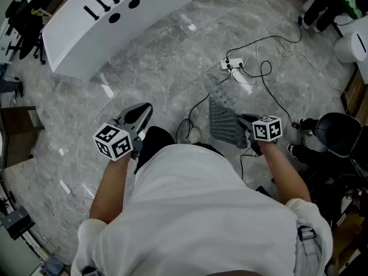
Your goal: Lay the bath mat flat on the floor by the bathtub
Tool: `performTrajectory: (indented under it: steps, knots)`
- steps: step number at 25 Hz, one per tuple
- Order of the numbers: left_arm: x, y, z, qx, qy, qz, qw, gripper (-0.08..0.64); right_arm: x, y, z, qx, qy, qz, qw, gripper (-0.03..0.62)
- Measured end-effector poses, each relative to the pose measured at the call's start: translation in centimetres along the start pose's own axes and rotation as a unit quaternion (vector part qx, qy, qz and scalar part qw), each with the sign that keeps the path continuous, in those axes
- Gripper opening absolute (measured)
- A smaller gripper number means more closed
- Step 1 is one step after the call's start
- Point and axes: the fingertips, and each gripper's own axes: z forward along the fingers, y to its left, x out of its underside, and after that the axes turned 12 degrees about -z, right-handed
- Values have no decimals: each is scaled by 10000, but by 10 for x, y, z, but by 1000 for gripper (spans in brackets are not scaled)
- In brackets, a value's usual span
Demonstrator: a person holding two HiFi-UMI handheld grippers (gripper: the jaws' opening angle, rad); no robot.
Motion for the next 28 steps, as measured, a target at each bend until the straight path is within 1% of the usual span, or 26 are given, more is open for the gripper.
performTrajectory:
  steps: [5,10,12,14,16,18,20,24,26,28]
  knots:
    - [-11,6,21,100,-20,-132,9999,34,-40,-17,7,-36,-134,64,9999,46]
    - [-38,45,47,285,18,-215,9994,34,-80,-36,28,15,-109,164,9998,44]
    - [-57,63,62,384,16,-231,9990,34,-97,-49,33,109,-67,213,9997,43]
    - [-83,85,76,475,0,-282,9985,34,-120,-58,39,158,-77,316,9993,41]
    - [-111,106,89,605,-40,-456,9971,34,-143,-72,44,243,-59,405,9989,41]
    - [-137,124,102,760,-77,-567,9955,34,-168,-94,45,413,-1,385,9984,40]
    - [-163,143,114,842,-30,-430,9955,34,-197,-115,46,580,-8,346,9977,40]
    - [-216,184,130,836,117,24,9964,34,-265,-158,54,956,-117,306,9949,40]
    - [-237,195,137,832,75,86,9965,34,-301,-177,61,1060,-219,265,9938,40]
    - [-251,201,144,845,16,82,9964,34,-326,-200,67,1120,-301,294,9928,40]
